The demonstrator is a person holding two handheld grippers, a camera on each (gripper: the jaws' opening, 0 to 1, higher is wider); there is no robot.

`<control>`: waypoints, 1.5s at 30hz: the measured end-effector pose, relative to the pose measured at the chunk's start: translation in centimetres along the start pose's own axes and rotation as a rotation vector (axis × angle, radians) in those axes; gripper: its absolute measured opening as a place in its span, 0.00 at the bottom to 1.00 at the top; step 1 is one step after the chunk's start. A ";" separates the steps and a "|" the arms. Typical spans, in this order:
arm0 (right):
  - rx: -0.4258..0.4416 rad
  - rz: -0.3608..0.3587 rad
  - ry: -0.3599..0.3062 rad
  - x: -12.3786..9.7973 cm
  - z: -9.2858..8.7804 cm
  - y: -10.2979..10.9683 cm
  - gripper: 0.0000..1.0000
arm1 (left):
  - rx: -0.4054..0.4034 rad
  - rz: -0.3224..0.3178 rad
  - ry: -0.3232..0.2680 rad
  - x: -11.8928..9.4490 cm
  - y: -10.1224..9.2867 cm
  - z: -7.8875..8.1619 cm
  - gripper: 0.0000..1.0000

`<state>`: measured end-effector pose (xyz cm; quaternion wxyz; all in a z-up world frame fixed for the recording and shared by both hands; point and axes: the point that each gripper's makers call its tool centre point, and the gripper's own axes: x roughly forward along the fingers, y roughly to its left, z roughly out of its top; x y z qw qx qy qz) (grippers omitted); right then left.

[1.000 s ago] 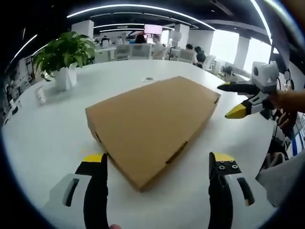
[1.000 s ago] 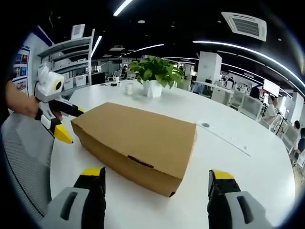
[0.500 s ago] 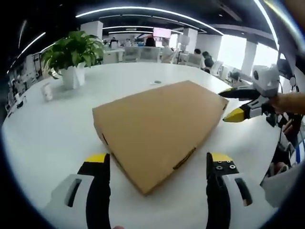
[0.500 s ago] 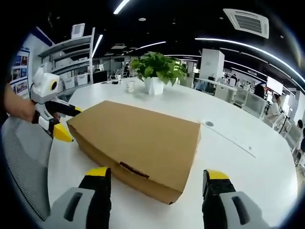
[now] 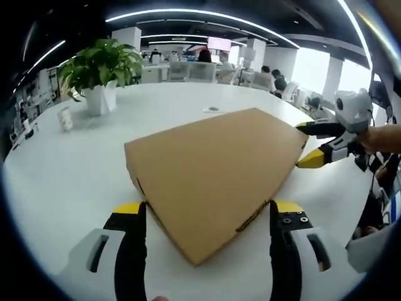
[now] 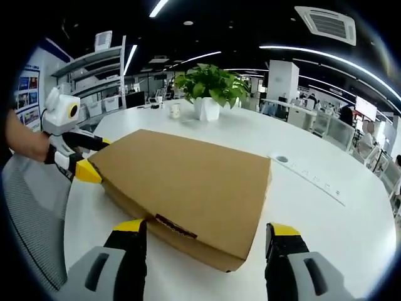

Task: Operate the shoe box by opening the lid, removing the specified soft item, and placing it in the target area until the item is outside and the box remains undamaged.

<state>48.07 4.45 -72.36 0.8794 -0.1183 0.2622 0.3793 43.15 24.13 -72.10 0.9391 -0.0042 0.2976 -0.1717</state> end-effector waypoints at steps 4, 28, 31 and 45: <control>-0.012 0.019 0.002 0.1 -0.1 0.5 0.70 | 0.006 -0.003 -0.003 0.1 0.0 0.0 0.80; 0.019 -0.026 0.009 0.2 -0.1 1.3 0.67 | 0.067 -0.019 0.005 0.3 0.8 -0.1 0.79; 0.032 -0.030 0.005 0.2 0.0 1.5 0.67 | 0.076 -0.024 0.007 0.3 1.0 -0.1 0.79; 0.070 -0.064 -0.009 0.2 0.4 2.7 0.67 | 0.108 -0.058 0.018 0.3 2.1 0.0 0.80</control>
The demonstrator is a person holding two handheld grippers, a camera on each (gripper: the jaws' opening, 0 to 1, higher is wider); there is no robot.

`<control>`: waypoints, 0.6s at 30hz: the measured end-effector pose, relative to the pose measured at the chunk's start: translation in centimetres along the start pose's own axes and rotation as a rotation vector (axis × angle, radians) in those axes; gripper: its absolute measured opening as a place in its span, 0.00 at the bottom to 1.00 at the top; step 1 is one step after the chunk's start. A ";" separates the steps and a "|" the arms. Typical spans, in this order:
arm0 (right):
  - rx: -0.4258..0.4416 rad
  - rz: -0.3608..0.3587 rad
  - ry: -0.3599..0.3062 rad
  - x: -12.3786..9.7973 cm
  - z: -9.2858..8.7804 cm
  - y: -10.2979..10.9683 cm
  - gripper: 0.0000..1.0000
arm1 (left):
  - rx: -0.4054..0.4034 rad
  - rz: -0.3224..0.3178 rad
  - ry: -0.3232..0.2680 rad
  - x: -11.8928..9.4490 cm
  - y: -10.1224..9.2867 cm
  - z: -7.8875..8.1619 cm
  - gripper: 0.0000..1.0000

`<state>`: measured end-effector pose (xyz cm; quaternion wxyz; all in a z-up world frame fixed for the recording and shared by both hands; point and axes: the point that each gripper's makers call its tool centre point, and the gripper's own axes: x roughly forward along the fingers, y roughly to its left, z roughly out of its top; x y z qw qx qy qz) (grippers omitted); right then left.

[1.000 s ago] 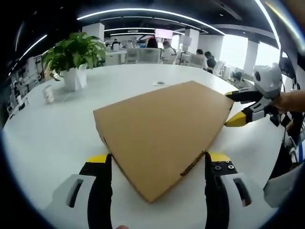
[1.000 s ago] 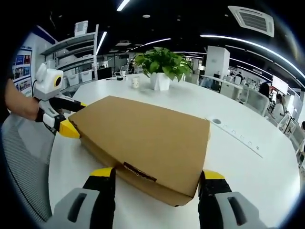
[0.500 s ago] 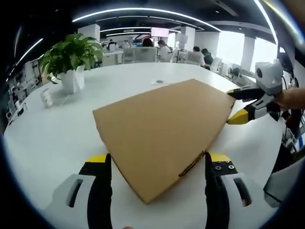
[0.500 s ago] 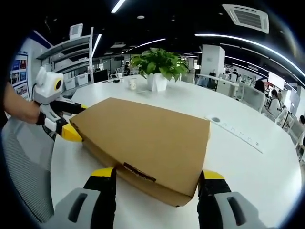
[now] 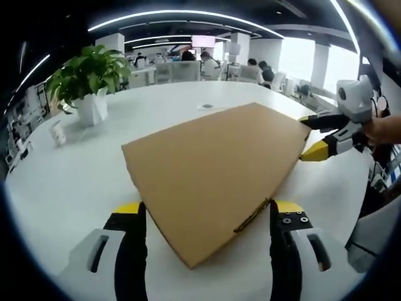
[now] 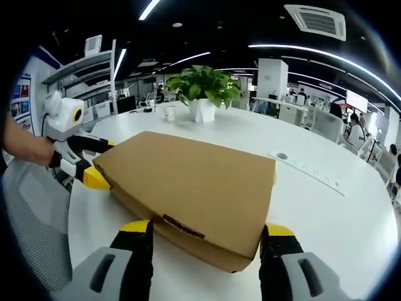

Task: Operate the shoe box by opening the lid, removing the specified soft item, and placing it in the target area until the item is outside and the box remains undamaged.

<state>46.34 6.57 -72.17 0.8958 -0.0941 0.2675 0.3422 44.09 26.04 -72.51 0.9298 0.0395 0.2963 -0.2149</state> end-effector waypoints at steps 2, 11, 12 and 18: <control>0.004 -0.005 -0.001 0.0 0.0 0.3 0.66 | 0.006 -0.006 0.008 -0.1 0.2 0.0 0.80; 0.034 -0.036 -0.001 0.1 0.2 1.4 0.66 | 0.031 -0.032 0.032 -0.3 1.1 -0.2 0.80; 0.037 -0.042 -0.003 0.1 0.2 1.6 0.66 | 0.036 -0.035 0.036 -0.3 1.3 -0.2 0.80; 0.054 -0.059 -0.007 0.4 0.4 2.6 0.66 | 0.055 -0.047 0.046 -0.5 2.2 -0.4 0.81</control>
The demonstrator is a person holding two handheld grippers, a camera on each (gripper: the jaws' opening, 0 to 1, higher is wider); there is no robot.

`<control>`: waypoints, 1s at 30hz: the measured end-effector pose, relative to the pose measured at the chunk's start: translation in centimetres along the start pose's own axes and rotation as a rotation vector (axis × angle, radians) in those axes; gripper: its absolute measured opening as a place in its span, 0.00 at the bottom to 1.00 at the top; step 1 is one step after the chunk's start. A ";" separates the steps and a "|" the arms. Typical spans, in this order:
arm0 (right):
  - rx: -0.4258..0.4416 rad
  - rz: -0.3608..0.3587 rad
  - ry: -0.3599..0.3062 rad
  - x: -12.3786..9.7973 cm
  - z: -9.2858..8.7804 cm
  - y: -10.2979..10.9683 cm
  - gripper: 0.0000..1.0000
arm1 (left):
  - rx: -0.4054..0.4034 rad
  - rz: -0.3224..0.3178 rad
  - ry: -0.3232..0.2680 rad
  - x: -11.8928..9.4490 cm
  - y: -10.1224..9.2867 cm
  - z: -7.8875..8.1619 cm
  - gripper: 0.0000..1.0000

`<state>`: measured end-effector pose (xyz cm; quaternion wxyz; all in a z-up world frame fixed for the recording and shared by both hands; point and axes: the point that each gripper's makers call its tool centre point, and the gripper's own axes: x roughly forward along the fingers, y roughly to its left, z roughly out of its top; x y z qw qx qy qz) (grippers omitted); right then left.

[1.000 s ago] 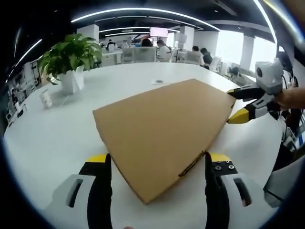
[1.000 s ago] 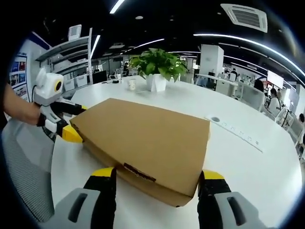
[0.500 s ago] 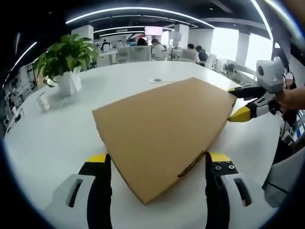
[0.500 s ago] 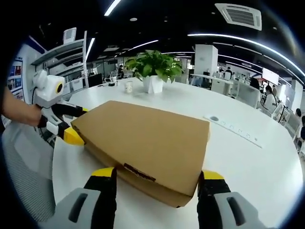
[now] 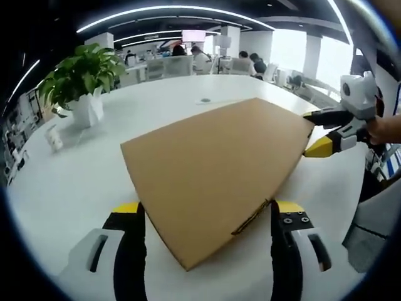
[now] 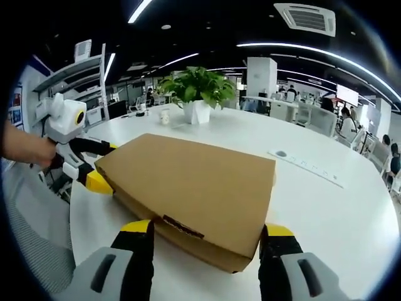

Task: Operate the shoe box by opening the lid, removing the specified soft item, and placing it in the target area until the item is outside and the box remains undamaged.

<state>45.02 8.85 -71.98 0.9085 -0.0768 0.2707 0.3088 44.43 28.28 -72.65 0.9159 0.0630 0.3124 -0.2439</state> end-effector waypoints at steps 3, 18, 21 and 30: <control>0.006 -0.010 0.001 0.2 0.1 0.4 0.66 | 0.009 -0.009 0.009 -0.1 0.4 0.0 0.81; 0.039 -0.058 -0.012 0.5 0.3 2.2 0.65 | 0.052 -0.045 0.038 -0.3 2.0 -0.3 0.81; 0.044 -0.067 -0.013 0.7 0.4 2.6 0.65 | 0.062 -0.049 0.045 -0.4 2.4 -0.4 0.82; 0.065 -0.100 -0.010 1.1 0.6 3.8 0.65 | 0.090 -0.071 0.066 -0.5 3.7 -0.6 0.82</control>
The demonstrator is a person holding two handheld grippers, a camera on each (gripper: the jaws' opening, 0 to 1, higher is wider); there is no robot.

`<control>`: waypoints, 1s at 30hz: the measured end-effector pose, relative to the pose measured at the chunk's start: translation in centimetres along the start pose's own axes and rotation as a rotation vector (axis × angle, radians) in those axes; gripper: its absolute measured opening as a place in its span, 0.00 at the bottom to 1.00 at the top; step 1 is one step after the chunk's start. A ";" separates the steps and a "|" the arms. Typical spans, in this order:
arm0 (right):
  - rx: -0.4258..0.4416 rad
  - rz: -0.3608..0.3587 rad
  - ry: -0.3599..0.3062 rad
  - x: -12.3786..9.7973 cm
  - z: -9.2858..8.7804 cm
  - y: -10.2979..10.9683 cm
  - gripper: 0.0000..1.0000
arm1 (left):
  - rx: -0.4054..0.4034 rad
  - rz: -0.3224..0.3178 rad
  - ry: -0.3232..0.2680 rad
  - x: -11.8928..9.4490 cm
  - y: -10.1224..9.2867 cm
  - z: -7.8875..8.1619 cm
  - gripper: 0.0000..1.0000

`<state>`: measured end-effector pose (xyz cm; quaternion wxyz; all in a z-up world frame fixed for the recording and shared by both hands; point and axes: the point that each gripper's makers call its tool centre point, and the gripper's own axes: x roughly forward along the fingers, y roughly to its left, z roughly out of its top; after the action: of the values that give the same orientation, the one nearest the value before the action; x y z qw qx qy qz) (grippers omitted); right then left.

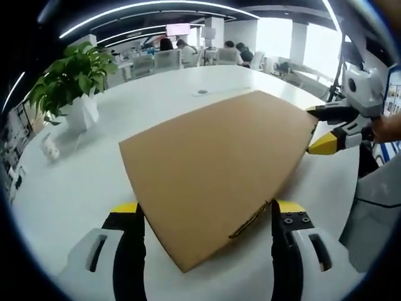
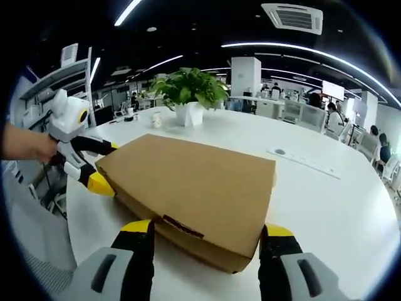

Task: Operate the shoe box by opening the lid, removing the specified soft item, and placing it in the target area until the item is outside and the box remains undamaged.

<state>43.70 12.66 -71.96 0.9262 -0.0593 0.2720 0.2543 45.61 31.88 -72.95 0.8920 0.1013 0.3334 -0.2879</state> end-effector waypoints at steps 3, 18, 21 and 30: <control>0.006 -0.017 0.007 0.1 0.0 0.6 0.66 | 0.010 -0.012 0.007 -0.2 0.3 -0.2 0.82; -0.027 0.021 0.026 0.1 -0.2 3.2 0.61 | 0.036 -0.037 0.046 -1.3 2.4 -1.2 0.83; -0.031 0.029 0.029 -0.1 -0.2 3.7 0.60 | 0.041 -0.042 0.051 -1.7 2.6 -1.5 0.83; -0.058 0.053 0.032 -0.2 -0.4 4.9 0.55 | 0.055 -0.050 0.072 -2.3 3.3 -2.1 0.84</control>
<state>40.83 16.73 -72.06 0.9126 -0.0826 0.2806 0.2857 45.01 36.31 -73.06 0.8689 0.1274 0.3595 -0.3155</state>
